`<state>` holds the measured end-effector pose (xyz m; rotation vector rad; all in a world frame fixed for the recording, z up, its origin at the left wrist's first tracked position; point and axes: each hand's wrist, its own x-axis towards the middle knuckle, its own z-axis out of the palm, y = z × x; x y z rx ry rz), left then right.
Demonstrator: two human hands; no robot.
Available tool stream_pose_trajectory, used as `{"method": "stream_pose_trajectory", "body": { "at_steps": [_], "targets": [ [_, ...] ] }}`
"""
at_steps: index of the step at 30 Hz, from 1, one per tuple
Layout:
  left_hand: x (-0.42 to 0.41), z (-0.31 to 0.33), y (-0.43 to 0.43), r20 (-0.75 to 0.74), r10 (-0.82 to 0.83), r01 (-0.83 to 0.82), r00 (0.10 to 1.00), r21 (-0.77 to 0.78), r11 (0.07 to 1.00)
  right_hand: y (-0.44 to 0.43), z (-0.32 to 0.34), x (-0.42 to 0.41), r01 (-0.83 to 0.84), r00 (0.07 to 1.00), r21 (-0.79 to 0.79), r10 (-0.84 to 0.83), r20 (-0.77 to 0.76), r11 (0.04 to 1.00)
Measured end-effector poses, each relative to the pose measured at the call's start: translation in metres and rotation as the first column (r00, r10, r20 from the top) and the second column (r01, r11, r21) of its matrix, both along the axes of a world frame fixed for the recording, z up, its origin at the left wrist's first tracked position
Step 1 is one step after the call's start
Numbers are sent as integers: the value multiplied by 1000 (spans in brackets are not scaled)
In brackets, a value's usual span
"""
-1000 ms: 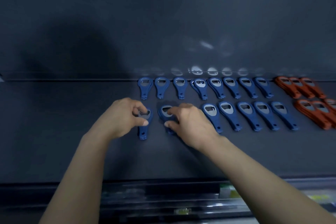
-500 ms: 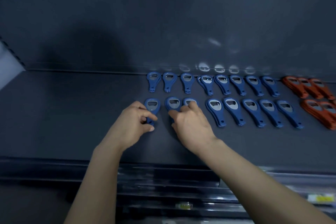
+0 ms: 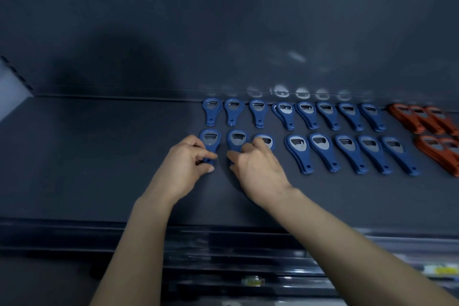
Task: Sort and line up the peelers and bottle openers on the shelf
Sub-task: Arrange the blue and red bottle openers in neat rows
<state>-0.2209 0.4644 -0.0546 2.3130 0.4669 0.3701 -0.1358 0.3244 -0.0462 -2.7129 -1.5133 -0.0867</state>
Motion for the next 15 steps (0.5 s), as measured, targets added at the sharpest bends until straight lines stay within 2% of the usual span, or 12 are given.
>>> {"method": "stream_pose_trajectory", "body": {
  "at_steps": [9, 13, 15],
  "targets": [
    [-1, 0, -3, 8, 9, -9, 1000, 11, 1000, -3, 1, -4, 22, 999, 85, -19, -37, 996],
    [-1, 3, -11, 79, -6, 0, 997, 80, 997, -20, 7, -5, 166, 986, 169, -163, -30, 972],
    [3, 5, -19, 98, -58, 48, 993, 98, 994, -30, 9, -3, 253, 967, 179, -242, -82, 951]
  ]
}}
